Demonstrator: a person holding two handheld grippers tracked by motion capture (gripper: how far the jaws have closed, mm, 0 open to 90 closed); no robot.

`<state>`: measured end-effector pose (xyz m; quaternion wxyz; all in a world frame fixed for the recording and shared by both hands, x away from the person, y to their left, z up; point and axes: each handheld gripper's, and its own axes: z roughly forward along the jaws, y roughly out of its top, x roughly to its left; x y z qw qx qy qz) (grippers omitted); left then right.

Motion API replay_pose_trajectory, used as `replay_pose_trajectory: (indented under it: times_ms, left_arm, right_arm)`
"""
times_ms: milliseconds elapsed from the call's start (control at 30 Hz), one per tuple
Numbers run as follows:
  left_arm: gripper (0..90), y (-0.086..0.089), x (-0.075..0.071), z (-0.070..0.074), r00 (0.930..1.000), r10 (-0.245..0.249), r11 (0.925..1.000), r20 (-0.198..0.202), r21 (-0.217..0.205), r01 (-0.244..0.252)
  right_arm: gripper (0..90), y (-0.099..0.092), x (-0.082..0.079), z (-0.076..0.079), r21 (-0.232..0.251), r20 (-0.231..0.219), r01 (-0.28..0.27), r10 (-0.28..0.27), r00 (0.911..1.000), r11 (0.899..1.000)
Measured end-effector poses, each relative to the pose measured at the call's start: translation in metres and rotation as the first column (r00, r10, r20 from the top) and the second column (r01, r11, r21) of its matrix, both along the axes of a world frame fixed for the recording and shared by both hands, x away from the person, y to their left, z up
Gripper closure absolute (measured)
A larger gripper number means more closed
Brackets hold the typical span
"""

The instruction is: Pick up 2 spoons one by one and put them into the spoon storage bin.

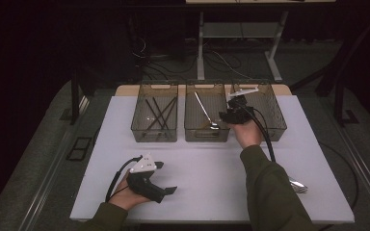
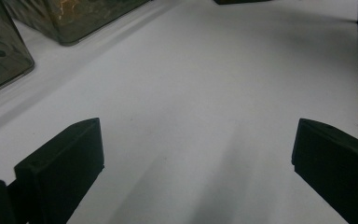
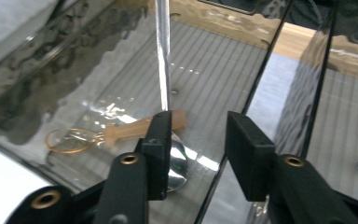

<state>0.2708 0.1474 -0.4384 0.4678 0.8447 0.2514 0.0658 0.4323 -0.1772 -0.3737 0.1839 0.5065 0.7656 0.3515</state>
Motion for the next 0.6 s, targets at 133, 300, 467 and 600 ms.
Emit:
replay_pose_trajectory:
  times_ms: [133, 300, 467, 600]
  left_arm:
    - [1.2, 0.0, 0.0, 0.0, 1.0, 0.002, 1.0, -0.004, -0.004, -0.002]
    - [1.1, 0.001, 0.0, 0.0, 1.0, 0.004, 1.0, -0.002, -0.005, -0.004]
    - [1.1, 0.002, 0.0, 0.0, 1.0, 0.004, 1.0, -0.002, 0.0, -0.004]
    - [1.0, 0.002, 0.0, 0.0, 1.0, 0.005, 1.0, 0.001, -0.001, -0.005]
  right_arm:
    - [50.3, -0.005, -0.005, 0.004, 0.038, 0.019, -0.033, 0.033, 0.9993, 0.999]
    - [41.6, -0.012, -0.013, 0.006, 0.078, 0.044, -0.104, 0.1, 0.9939, 0.992]
    - [36.6, -0.019, -0.024, 0.007, 0.096, 0.073, -0.16, 0.153, 0.9854, 0.982]
    - [36.0, -0.027, -0.033, 0.006, 0.118, 0.093, -0.207, 0.197, 0.9761, 0.971]
